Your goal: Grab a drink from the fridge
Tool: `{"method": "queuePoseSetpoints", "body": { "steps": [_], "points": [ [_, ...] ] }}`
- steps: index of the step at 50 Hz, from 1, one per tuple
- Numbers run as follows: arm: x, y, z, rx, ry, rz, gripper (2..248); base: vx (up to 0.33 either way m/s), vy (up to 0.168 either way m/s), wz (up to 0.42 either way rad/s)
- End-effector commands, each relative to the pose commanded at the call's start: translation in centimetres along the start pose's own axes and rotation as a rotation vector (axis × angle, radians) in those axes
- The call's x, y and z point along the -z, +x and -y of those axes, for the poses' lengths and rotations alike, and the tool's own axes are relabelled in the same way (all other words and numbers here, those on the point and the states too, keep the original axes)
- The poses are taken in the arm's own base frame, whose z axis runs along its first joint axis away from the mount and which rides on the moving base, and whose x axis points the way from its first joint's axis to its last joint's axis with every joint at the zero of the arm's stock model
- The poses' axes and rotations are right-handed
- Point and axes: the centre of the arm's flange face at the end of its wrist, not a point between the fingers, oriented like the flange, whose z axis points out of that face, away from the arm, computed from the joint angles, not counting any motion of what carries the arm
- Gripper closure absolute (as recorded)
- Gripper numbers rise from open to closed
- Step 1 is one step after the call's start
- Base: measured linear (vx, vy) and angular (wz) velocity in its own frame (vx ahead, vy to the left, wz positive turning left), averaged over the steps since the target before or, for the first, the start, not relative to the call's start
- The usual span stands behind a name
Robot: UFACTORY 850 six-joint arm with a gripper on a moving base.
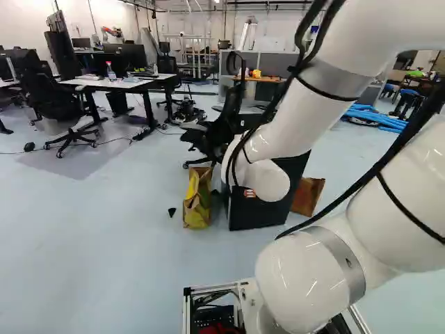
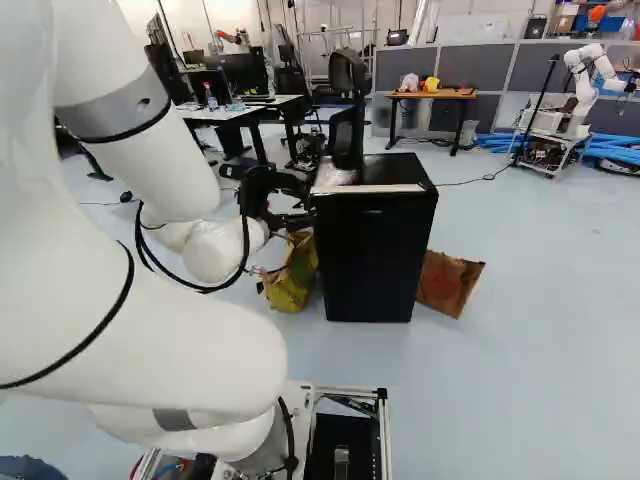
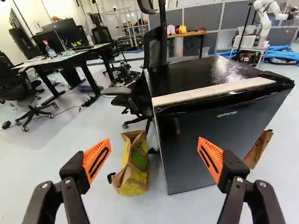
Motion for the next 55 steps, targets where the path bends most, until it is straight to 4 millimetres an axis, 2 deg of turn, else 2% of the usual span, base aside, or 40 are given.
{"method": "queuePoseSetpoints", "body": {
  "steps": [27, 55],
  "points": [
    [-3.0, -1.3, 2.3, -0.043, -0.085, 0.032, 3, 0.0, 0.0, 0.0],
    [-4.6, -3.2, 4.3, -0.032, -0.139, 0.001, 3, 0.0, 0.0, 0.0]
  ]
}}
